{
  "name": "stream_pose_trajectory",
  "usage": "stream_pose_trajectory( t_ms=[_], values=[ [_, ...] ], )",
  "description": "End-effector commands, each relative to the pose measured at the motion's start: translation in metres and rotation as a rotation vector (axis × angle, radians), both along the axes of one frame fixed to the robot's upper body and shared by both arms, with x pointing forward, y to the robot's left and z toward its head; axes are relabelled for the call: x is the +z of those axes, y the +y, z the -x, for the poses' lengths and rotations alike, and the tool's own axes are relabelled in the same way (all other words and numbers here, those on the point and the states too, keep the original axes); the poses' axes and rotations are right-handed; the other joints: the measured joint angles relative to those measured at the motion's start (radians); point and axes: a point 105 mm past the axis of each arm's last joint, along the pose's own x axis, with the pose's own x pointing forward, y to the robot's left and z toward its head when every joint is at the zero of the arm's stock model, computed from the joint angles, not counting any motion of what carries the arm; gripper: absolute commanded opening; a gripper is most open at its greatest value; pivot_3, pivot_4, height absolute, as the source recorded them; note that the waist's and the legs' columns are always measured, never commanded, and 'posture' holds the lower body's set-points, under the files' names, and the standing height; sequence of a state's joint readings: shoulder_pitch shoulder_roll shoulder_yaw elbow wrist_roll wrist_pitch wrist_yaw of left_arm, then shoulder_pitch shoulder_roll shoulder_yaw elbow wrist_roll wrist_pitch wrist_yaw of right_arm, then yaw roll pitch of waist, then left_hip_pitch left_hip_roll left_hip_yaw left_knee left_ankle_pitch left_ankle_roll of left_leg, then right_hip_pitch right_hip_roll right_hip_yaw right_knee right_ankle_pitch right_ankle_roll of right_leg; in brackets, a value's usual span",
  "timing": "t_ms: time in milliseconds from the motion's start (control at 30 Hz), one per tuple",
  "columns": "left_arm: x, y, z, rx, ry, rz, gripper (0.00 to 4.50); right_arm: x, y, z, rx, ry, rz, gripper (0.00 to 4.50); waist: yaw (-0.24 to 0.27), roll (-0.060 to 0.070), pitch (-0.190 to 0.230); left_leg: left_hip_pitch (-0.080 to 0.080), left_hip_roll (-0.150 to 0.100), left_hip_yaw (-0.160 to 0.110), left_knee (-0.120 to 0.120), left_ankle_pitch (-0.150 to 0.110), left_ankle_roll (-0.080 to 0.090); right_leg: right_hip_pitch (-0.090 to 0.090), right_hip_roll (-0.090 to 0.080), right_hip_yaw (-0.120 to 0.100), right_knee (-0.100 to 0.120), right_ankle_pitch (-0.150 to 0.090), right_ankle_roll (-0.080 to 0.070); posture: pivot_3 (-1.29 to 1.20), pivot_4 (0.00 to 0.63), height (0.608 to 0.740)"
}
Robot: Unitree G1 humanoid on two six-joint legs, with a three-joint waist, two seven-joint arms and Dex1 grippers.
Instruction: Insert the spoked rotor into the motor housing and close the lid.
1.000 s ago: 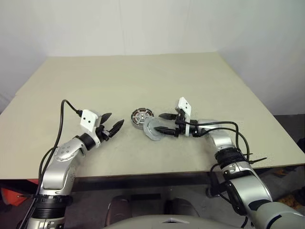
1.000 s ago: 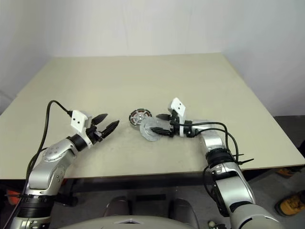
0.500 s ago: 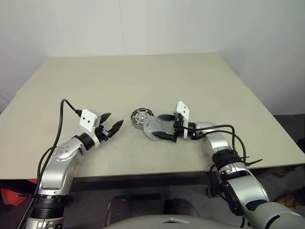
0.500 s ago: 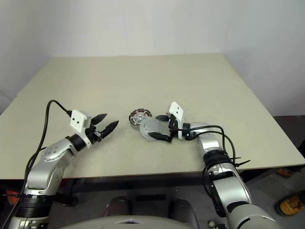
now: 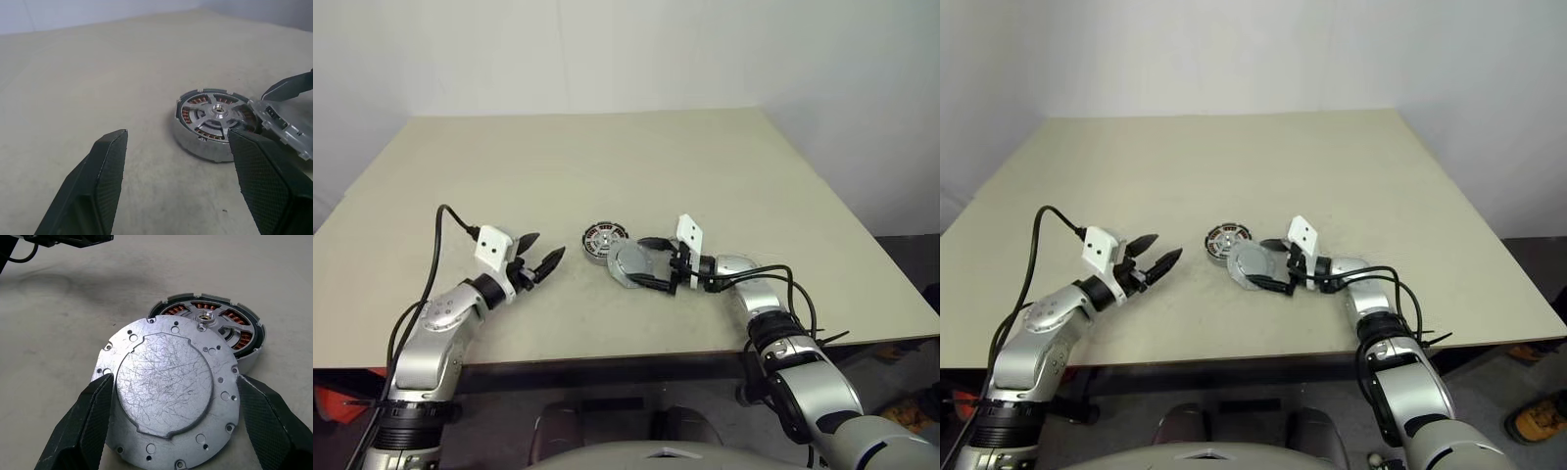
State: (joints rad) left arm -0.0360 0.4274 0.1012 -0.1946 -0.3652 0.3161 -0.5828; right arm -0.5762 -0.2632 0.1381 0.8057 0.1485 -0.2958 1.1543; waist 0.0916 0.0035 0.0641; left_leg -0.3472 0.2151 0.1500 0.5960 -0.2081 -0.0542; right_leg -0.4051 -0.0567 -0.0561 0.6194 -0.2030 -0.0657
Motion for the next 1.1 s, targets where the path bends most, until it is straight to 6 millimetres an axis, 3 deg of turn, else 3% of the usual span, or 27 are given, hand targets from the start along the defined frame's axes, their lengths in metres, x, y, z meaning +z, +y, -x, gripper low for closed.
stream_pose_trajectory(
  t_ms=[33,167,267,367,600,933,1100],
  values=[
    [0.012,0.004,0.000,-0.001,-0.038,-0.018,3.46,0.005,0.005,0.000,0.007,-0.047,-0.030,4.49,0.000,0.000,0.000,0.000,0.000,0.000,0.000,0.000,0.000,0.000,0.000,0.000,0.000,0.000,0.000,0.00,0.000,0.740],
    [0.012,0.007,0.002,0.000,-0.033,-0.026,3.46,0.002,0.009,0.002,0.007,-0.047,-0.040,4.49,-0.002,0.000,0.000,0.000,0.000,0.000,0.000,0.000,0.000,0.000,0.000,0.000,0.000,0.000,0.000,0.00,0.000,0.740],
    [0.013,0.008,0.003,0.000,-0.029,-0.034,3.46,-0.002,0.011,0.003,0.000,-0.038,-0.045,3.88,-0.005,-0.001,0.000,0.000,0.000,0.000,0.000,0.000,0.000,0.000,0.000,0.000,0.000,0.000,0.000,0.00,0.000,0.740],
    [0.013,0.009,0.003,0.000,-0.029,-0.037,3.46,-0.003,0.012,0.002,-0.005,-0.034,-0.045,2.94,-0.011,-0.001,-0.001,0.001,0.000,0.000,0.000,0.000,0.000,0.001,0.000,0.000,0.000,0.000,0.000,0.00,0.000,0.740],
    [0.014,0.010,0.001,0.004,-0.032,-0.041,3.46,0.000,0.012,-0.003,-0.018,-0.034,-0.041,2.92,-0.021,-0.001,-0.001,0.002,0.000,0.000,0.000,0.000,0.000,0.003,0.000,0.000,0.000,-0.001,0.001,0.00,0.000,0.740],
    [0.012,0.006,0.001,0.012,-0.037,-0.027,3.46,0.042,0.021,-0.011,0.077,0.023,-0.096,2.92,-0.022,-0.001,-0.001,0.002,0.000,0.000,0.000,0.000,0.000,0.002,0.000,0.000,0.000,0.000,0.000,0.00,0.000,0.740],
    [0.011,0.006,0.003,0.024,-0.039,-0.022,3.46,0.047,0.028,-0.013,0.060,0.063,-0.099,2.92,-0.022,-0.001,-0.001,-0.001,0.001,0.000,0.000,0.000,0.001,0.000,0.000,0.000,0.000,0.000,-0.001,0.00,0.000,0.740]
  ],
)
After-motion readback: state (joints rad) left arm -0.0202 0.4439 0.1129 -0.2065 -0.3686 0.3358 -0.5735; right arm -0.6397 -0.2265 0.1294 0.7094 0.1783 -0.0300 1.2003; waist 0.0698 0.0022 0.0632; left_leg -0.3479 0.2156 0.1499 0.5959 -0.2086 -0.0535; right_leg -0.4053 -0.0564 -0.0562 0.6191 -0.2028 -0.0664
